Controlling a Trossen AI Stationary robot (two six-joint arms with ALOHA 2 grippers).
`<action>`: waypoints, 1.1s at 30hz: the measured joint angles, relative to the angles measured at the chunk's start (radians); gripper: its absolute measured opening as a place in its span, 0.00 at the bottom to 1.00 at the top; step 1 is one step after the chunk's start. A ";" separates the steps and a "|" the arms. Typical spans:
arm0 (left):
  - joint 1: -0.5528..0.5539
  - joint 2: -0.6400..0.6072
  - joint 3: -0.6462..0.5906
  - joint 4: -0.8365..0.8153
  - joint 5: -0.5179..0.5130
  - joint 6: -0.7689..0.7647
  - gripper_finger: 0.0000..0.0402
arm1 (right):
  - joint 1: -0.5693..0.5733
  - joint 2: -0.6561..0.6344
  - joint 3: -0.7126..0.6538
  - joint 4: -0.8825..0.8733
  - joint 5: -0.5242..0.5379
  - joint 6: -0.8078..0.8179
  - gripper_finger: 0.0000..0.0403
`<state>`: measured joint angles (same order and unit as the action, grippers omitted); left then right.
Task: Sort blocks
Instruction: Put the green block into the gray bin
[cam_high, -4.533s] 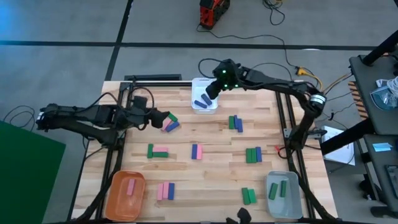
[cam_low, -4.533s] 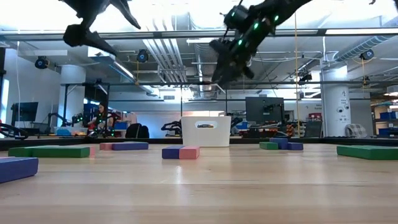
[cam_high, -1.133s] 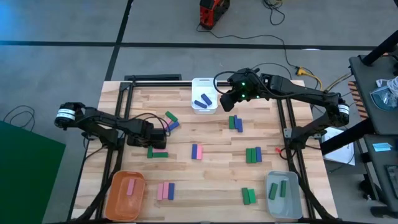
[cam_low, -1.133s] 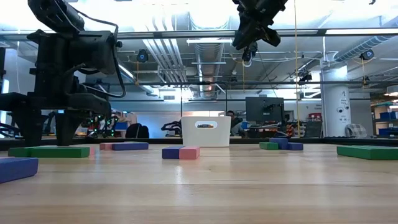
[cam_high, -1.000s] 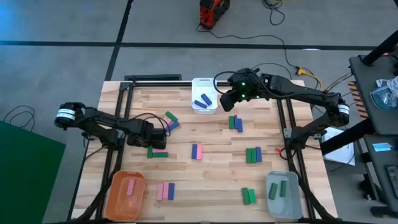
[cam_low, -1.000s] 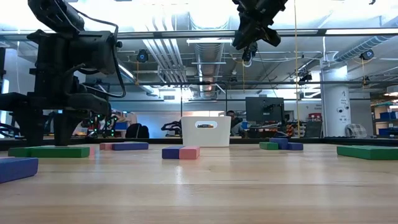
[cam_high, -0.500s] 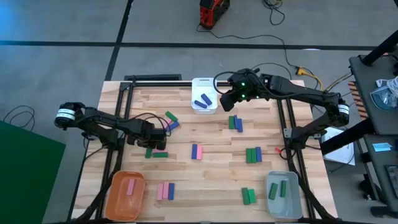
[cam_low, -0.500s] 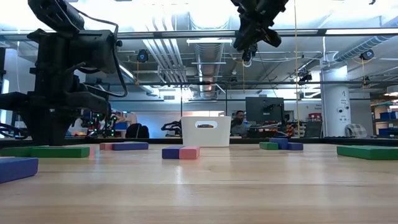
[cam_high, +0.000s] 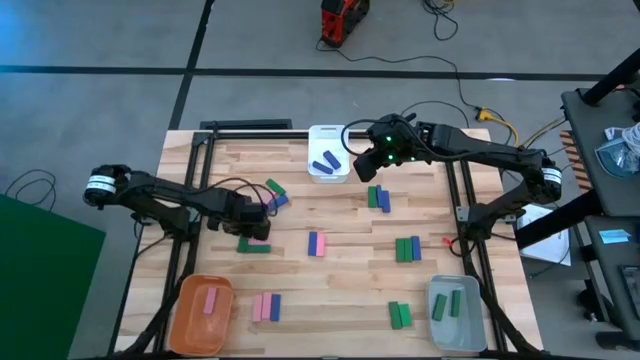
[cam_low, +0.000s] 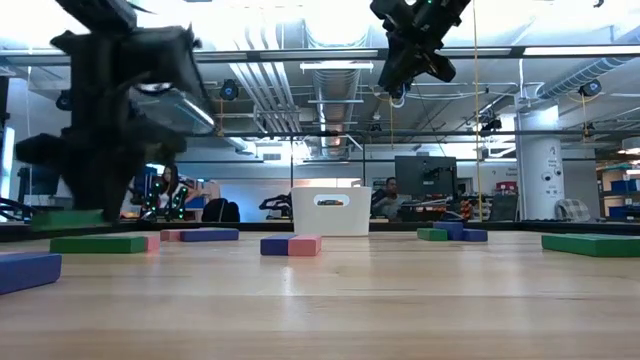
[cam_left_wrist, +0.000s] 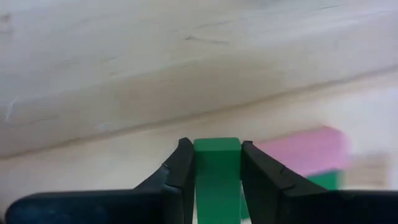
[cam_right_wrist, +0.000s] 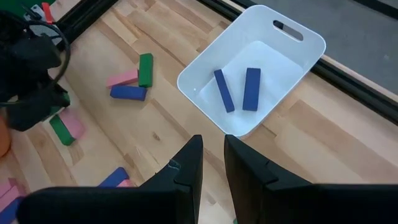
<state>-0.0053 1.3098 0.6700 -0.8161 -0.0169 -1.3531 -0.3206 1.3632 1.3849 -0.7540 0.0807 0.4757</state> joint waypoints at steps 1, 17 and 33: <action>0.003 -0.007 0.018 -0.007 -0.001 0.024 0.19 | 0.000 0.000 0.000 0.000 0.000 0.004 0.14; 0.159 -0.024 0.578 0.021 -0.133 0.720 0.19 | 0.064 -0.002 0.061 0.004 -0.086 -0.004 0.14; 0.383 -0.021 0.693 0.669 0.447 1.126 0.19 | 0.209 -0.002 0.079 0.419 -0.085 -0.056 0.21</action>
<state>0.3774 1.2889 1.3628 -0.1466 0.4299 -0.2271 -0.1117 1.3613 1.4639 -0.3347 -0.0041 0.4194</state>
